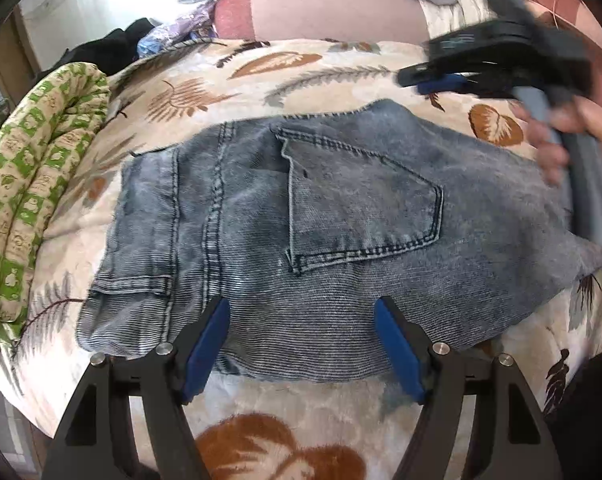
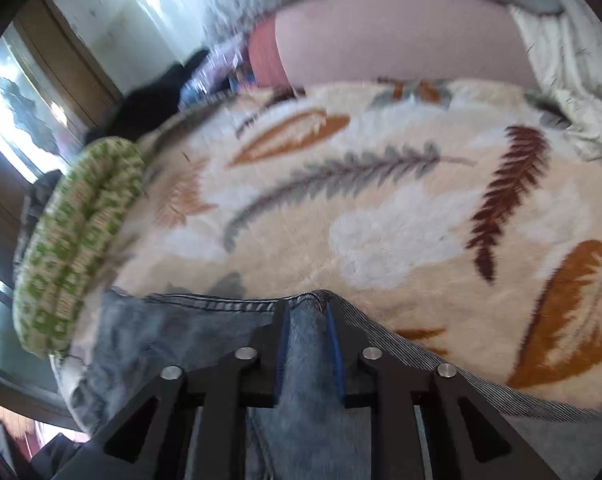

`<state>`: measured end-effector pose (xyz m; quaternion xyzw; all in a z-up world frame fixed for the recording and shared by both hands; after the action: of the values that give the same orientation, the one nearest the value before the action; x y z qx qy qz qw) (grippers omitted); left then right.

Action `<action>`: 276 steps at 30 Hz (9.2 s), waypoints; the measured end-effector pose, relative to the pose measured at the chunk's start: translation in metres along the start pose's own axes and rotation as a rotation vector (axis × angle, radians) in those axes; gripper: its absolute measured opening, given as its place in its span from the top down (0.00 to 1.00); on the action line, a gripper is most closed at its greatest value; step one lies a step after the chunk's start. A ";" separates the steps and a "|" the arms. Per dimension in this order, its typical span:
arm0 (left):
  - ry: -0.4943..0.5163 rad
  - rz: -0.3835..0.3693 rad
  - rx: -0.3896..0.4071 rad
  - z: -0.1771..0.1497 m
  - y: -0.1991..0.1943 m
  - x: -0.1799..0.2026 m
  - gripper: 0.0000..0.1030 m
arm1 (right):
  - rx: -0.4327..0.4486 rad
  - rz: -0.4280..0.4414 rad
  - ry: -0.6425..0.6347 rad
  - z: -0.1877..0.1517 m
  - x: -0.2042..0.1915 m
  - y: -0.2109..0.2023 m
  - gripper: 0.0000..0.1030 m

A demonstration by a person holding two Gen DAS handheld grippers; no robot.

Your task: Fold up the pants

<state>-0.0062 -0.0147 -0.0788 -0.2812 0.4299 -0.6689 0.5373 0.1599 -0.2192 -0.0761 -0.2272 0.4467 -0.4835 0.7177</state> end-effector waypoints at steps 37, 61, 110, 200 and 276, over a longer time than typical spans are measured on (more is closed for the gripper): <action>-0.115 0.229 -0.012 -0.007 0.032 -0.063 0.16 | 0.022 -0.548 0.185 -0.181 0.166 -0.135 0.26; 0.021 0.346 0.157 0.011 -0.040 -0.021 0.01 | 0.129 -0.626 0.227 -0.176 0.148 -0.159 0.09; 0.020 0.266 0.446 -0.014 -0.195 0.009 0.01 | 0.663 -0.298 0.519 -0.177 0.065 -0.229 0.03; 0.035 0.234 0.316 0.045 -0.081 0.043 0.01 | 0.336 -0.304 0.316 -0.130 0.053 -0.140 0.03; 0.680 -0.135 0.139 0.170 0.041 0.348 0.01 | 0.504 0.117 1.174 -0.263 0.293 -0.251 0.04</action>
<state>0.0636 -0.3970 -0.0641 -0.0331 0.5180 -0.7860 0.3358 -0.1510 -0.5616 -0.1399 0.2758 0.6498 -0.5776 0.4100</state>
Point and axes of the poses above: each gripper's, at about its wrist camera, not at the fingertips, and y roughly the way its jaws point, x to its right, z to its top, the point moved 1 cm from there along y, roughly the way its jaws point, and after that the axes turned 5 degrees about y, right-handed, at the moved point
